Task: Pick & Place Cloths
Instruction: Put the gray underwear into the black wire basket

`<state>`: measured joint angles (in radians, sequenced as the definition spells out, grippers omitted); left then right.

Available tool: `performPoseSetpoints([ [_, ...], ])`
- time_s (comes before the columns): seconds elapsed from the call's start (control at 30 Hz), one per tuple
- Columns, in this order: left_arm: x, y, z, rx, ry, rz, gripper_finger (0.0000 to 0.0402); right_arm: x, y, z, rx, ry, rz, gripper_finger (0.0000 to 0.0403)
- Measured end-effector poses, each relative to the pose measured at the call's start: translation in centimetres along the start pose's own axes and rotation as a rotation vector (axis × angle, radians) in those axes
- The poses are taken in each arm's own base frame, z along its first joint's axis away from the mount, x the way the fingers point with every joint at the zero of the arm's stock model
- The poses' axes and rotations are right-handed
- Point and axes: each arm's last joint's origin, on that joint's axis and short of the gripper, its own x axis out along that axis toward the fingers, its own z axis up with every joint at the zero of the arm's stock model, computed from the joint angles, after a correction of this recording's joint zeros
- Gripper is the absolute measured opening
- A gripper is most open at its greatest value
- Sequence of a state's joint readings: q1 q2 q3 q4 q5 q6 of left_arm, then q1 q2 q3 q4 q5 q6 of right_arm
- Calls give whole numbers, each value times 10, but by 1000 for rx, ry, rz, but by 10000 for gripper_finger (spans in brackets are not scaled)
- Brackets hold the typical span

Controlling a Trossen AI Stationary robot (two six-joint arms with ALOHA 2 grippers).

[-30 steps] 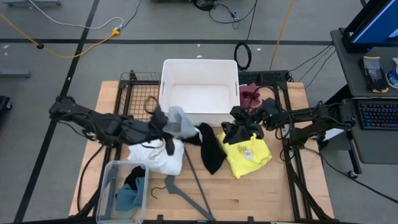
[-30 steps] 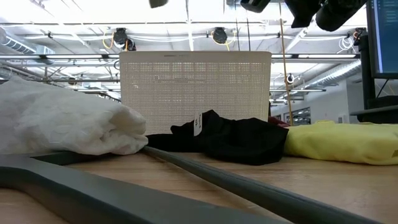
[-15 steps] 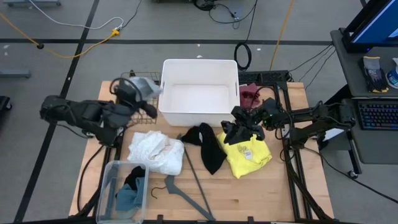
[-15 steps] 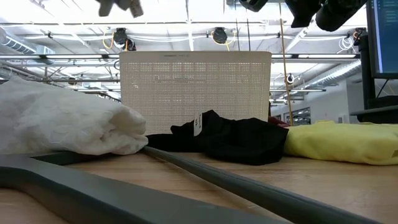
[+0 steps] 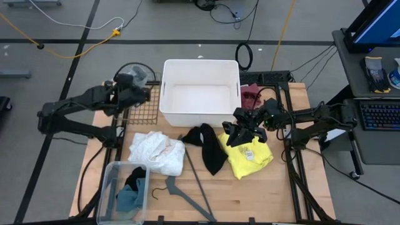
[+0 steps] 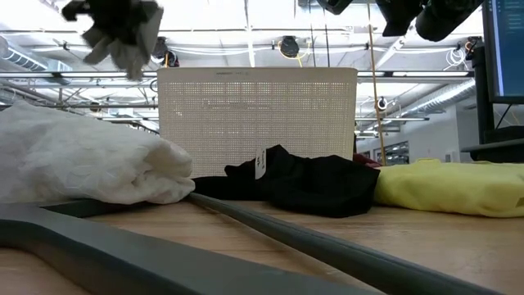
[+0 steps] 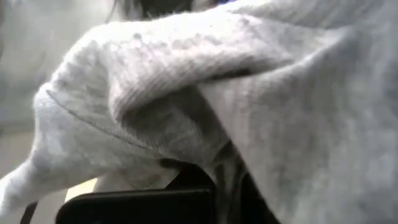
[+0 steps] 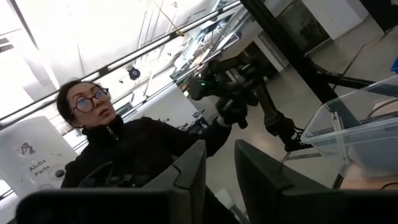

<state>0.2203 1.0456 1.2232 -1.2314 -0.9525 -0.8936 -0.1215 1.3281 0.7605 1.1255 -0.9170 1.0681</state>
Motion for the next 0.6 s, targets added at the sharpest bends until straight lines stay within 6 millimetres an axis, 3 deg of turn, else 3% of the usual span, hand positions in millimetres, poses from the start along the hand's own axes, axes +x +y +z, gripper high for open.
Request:
performPoseSetpoints([
  [0.2,29,14,-3,-96,260,139,8,0,0,0,-11,-1,0,73],
  [0.6,80,13,2,-153,519,168,8,0,0,0,-22,0,0,73],
])
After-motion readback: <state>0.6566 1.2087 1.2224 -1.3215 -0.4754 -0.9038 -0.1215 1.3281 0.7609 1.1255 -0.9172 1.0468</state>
